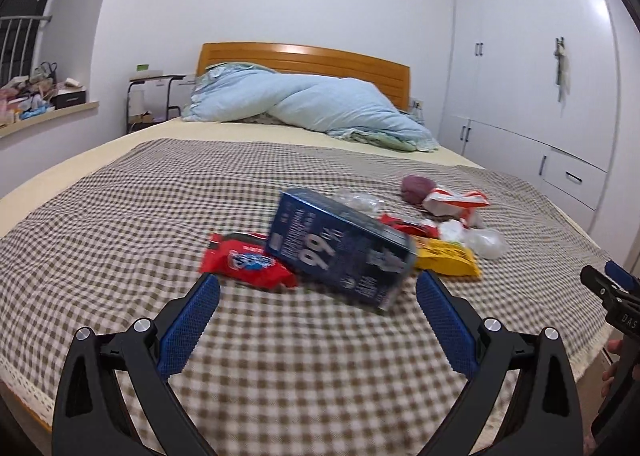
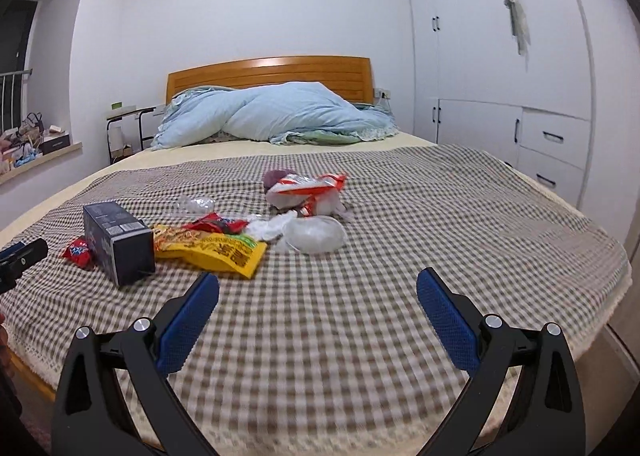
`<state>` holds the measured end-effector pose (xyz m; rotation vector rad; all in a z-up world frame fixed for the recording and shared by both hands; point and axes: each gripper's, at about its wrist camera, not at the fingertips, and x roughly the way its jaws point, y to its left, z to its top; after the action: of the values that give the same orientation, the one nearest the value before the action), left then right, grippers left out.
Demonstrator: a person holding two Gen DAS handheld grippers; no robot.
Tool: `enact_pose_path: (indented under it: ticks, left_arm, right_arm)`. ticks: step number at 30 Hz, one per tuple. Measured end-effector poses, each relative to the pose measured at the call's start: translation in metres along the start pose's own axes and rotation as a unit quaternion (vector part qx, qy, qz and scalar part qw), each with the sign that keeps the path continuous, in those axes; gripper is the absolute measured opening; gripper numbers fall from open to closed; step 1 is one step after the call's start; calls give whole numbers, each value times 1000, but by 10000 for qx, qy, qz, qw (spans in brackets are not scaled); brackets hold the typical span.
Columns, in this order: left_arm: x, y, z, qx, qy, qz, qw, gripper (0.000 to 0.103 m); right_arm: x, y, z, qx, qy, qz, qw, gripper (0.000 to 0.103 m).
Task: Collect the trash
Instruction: 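Move both tools over the bed toward the red chip bag and blue carton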
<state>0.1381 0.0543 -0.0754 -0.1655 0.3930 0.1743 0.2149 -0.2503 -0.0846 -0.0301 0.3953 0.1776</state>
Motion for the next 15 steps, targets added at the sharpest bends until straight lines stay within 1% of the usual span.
enact_pose_path:
  ticks: [5,9,11,15]
  left_arm:
    - [19,17,11,-109,173,190,9996,95]
    - [40,29,18,-150,426,330,9984,95]
    - [49,34,21,-188,543,332,9978,95]
    - [71,45,24,-212,922,272,9951,95]
  right_arm:
    - [20,5,11,-116,-74,-15,9999,95]
    - [36,6,19,-129,-110,-90,9998,95]
    - [45,5,19,-70,-65,-119,9999,95]
    - [54,3,14,59,74,-166,9998,95]
